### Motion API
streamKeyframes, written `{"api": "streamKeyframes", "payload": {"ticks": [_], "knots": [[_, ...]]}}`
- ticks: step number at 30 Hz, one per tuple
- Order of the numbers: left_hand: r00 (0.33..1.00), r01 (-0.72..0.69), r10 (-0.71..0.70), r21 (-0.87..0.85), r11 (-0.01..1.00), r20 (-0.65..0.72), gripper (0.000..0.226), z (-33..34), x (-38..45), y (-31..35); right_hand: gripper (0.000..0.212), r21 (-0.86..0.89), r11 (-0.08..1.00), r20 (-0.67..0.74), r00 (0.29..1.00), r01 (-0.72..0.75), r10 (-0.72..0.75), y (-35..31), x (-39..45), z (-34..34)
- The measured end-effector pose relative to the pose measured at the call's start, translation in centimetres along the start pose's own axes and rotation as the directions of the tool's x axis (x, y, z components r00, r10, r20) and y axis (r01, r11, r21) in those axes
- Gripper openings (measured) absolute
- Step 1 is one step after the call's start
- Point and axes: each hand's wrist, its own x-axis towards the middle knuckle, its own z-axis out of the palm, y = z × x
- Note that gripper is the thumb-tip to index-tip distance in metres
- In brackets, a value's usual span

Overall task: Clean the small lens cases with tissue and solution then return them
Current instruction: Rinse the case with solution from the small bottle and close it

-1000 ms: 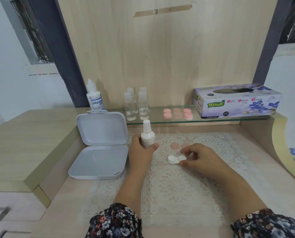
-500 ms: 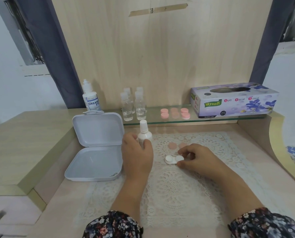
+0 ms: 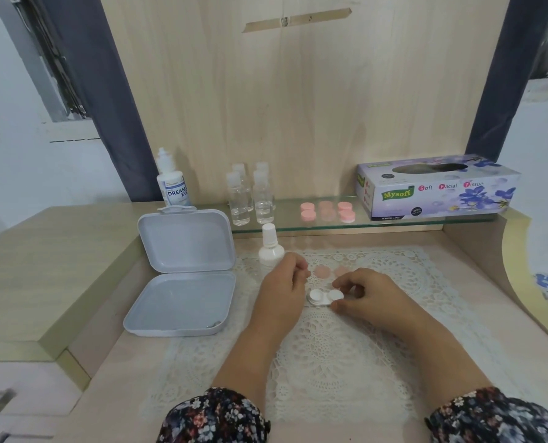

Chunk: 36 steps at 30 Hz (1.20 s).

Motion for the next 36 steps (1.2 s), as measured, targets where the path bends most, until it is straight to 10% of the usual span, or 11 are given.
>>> {"api": "streamKeyframes", "payload": {"ticks": [16, 30, 36], "knots": [[0.929, 0.024, -0.075, 0.144, 0.989, 0.363, 0.042, 0.4, -0.2, 0.1, 0.030, 0.025, 1.000, -0.005, 1.000, 0.004, -0.004, 0.0, 0.0, 0.1], [0.993, 0.065, -0.072, 0.077, 0.995, 0.094, 0.015, 0.3, 0.1, 0.3, 0.027, 0.028, 1.000, 0.002, 1.000, -0.003, 0.003, 0.4, 0.1, 0.1], [0.971, -0.014, -0.060, 0.310, 0.951, 0.229, 0.061, -0.8, 2.0, 2.2, 0.025, 0.032, 0.999, 0.003, 1.000, -0.008, 0.008, 0.4, 0.1, 0.1]]}}
